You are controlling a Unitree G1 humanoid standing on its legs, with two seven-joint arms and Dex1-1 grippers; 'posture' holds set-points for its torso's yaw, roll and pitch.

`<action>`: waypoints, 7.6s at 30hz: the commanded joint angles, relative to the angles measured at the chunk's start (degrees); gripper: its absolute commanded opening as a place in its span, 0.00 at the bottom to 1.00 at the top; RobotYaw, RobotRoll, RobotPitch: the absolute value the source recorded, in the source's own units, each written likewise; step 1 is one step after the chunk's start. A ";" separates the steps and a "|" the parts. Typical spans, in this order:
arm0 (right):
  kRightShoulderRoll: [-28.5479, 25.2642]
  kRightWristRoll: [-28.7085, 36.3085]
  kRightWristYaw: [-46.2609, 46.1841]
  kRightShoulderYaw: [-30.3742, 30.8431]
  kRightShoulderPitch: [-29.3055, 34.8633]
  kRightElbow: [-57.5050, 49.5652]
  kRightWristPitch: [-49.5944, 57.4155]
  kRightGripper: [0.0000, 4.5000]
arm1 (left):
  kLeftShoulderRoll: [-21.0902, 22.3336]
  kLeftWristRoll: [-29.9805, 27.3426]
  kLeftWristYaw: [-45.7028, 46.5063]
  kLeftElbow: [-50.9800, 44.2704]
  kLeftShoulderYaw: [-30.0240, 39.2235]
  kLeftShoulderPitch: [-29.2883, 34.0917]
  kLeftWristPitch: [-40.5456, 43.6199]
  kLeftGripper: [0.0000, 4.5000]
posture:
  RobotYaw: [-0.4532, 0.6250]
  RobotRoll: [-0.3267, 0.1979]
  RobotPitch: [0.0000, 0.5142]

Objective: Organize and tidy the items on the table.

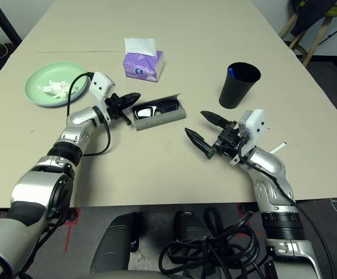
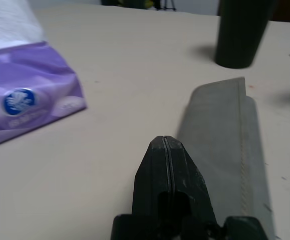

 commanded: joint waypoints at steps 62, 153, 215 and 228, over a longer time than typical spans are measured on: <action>-37.26 -34.80 40.57 37.59 -41.92 48.49 -49.74 1.00 | 3.88 -11.10 -14.19 -47.61 -10.56 20.78 22.08 1.00 | 0.49 0.62 0.32; 5.03 -4.99 -36.21 -3.50 -20.92 1.38 -2.72 0.09 | 4.93 -10.22 -10.09 -43.79 -9.36 18.79 20.03 1.00 | 0.47 0.62 0.23; -1.91 -5.65 -52.62 -9.71 -31.15 -6.21 39.66 0.93 | 5.55 -10.04 -5.33 -39.34 -6.58 14.35 19.21 1.00 | 0.46 0.62 0.22; -19.07 4.22 2.02 0.46 -24.57 0.95 30.90 1.00 | 7.77 -13.00 -6.98 -48.34 -5.71 18.05 24.23 1.00 | 0.49 0.62 0.34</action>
